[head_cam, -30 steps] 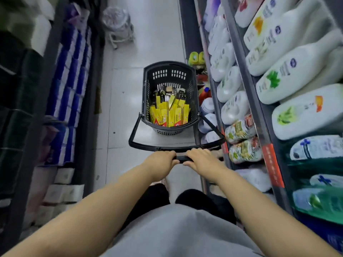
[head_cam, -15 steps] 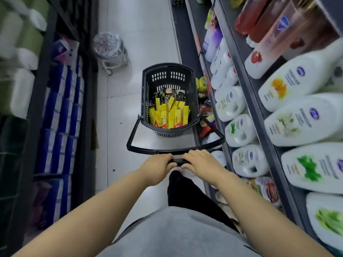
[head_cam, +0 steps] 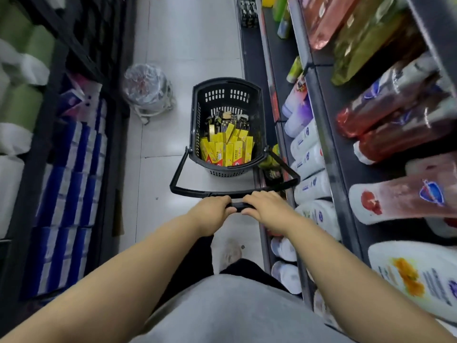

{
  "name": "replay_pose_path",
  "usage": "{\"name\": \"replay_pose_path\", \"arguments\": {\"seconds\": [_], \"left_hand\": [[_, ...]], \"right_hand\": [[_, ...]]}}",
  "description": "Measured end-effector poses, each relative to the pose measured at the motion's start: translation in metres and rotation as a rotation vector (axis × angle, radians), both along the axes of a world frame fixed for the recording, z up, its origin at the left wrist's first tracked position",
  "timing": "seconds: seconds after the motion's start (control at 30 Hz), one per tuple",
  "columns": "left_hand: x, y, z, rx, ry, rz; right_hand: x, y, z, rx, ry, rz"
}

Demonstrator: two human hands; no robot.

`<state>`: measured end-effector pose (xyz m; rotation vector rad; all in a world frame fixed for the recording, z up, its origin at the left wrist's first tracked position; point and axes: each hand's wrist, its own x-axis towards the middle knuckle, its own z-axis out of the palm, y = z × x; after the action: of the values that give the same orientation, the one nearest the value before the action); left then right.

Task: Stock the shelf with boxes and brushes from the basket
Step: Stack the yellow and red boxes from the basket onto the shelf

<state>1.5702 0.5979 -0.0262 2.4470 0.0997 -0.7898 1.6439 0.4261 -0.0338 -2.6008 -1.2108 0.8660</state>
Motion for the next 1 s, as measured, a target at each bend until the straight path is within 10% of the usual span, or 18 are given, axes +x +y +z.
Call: {"name": "replay_pose_path", "arguments": {"seconds": [1.0], "left_hand": [[0.416,0.282,0.026,-0.158,0.066,-0.089]], "right_hand": [[0.382,0.265,0.026,0.048,-0.022,-0.29]]}}
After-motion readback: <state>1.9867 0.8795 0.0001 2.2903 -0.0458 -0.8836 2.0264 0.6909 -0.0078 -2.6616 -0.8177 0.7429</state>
